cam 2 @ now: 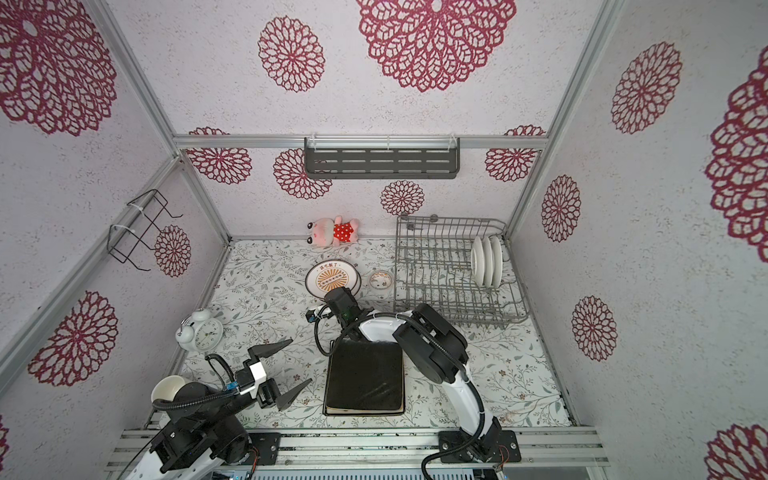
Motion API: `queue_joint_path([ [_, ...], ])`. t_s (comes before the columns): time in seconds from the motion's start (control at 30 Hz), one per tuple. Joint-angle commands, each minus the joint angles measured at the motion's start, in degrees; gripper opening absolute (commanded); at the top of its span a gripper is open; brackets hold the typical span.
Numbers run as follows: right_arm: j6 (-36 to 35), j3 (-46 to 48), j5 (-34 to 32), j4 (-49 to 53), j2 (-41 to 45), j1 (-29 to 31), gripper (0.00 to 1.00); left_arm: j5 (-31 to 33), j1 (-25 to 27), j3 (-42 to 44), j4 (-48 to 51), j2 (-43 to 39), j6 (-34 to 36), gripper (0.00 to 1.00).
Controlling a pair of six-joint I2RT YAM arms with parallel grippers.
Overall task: Unload the plates from the dish rack
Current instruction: 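Lower the plate onto the sunburst plate stack and open the right gripper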
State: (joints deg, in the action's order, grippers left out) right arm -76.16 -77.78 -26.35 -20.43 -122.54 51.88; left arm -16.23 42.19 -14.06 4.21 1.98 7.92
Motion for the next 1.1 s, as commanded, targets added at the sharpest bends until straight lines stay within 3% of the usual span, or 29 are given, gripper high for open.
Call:
queue_joint_path([
  [0.0,-0.9,-2.4,-1.3,-4.3,-0.3,0.3,0.00,-0.7,-0.5,0.4,-0.3,-0.5,0.8,0.97],
  [0.6,1.9,-5.0,-4.7,-1.1,-3.8,0.4,0.05,-0.3,-0.6,0.4,-0.3,-0.2,0.9,0.97],
  [1.07,4.2,-6.2,-5.5,-0.2,-3.7,0.2,0.33,-0.4,-0.7,0.5,-0.3,-0.3,0.9,0.97],
])
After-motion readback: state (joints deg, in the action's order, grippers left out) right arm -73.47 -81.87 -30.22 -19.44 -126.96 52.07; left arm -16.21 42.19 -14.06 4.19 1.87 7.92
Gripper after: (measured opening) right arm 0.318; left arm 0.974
